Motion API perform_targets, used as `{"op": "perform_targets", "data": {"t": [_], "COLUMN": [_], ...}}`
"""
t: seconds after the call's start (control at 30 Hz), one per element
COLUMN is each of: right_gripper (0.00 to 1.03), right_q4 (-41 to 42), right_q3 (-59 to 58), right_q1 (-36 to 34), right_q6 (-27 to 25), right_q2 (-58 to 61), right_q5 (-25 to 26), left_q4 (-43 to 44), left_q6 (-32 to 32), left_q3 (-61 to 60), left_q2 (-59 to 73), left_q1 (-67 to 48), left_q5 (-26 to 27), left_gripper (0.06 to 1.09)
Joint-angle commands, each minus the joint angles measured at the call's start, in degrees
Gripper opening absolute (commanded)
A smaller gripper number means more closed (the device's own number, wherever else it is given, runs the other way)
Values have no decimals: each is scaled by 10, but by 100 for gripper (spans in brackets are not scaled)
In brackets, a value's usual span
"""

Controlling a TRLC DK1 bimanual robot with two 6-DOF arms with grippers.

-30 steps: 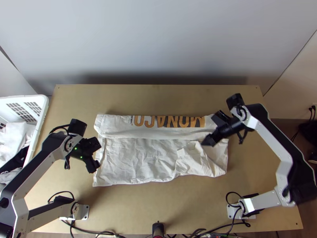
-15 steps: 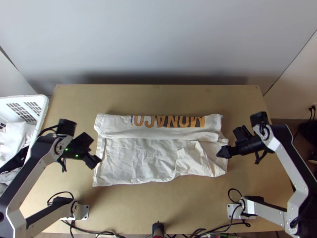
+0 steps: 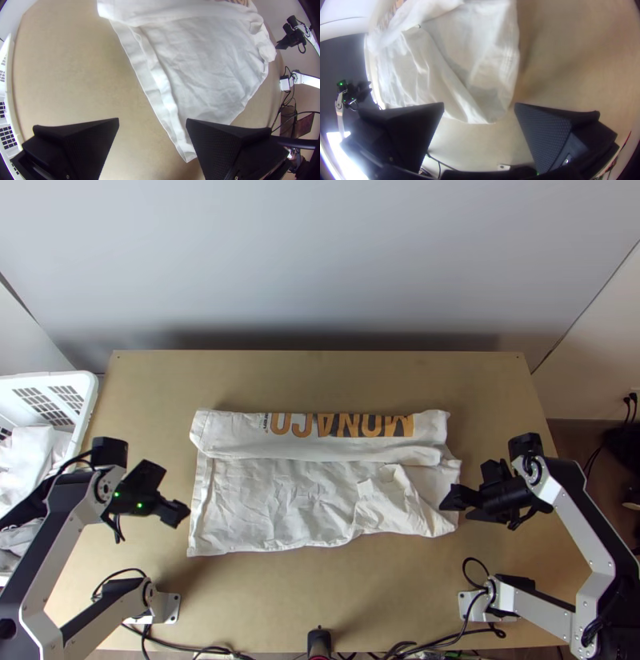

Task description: Fold the t-shirt

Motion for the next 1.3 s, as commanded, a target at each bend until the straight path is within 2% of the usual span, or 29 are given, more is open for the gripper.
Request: {"op": "perform_targets", "data": {"t": [0.0,0.13,0.23,0.37,0.53,0.73,1.0,1.1,1.13,1.17,1.2,1.23,1.27], "right_gripper": [98,98,98,98,98,98,98,92,88,80,65,40,12], "right_q4": [3,5,6,6,9,18,33,33,34,38,45,66,92], "right_q3": [-30,-38,-40,-41,-46,-51,-44,-46,-47,-47,-46,-49,-53], "right_q1": [-2,-1,-4,-7,-2,49,99,100,99,99,95,87,86], "right_q6": [28,33,35,38,48,58,58,58,58,58,58,64,77], "right_q2": [-1,-2,-4,-5,2,5,55,55,53,49,40,20,4], "right_q5": [-11,-17,-17,-17,-23,-34,-58,-58,-57,-57,-55,-52,-47], "left_q4": [-17,-14,-7,4,29,79,90,90,91,93,99,113,125], "left_q6": [-4,-29,-38,-43,-25,-27,-34,-34,-33,-33,-33,-35,-39], "left_q3": [-27,-38,-48,-52,-69,-80,-79,-80,-80,-83,-87,-90,-95], "left_q2": [20,61,80,93,132,158,153,149,148,146,140,130,119], "left_q1": [-16,-16,-10,3,8,-9,-41,-42,-41,-39,-36,-32,-32], "left_q5": [24,101,128,127,101,101,117,121,121,121,121,121,120], "left_gripper": [104,104,104,104,104,104,101,89,80,65,41,19,9]}}
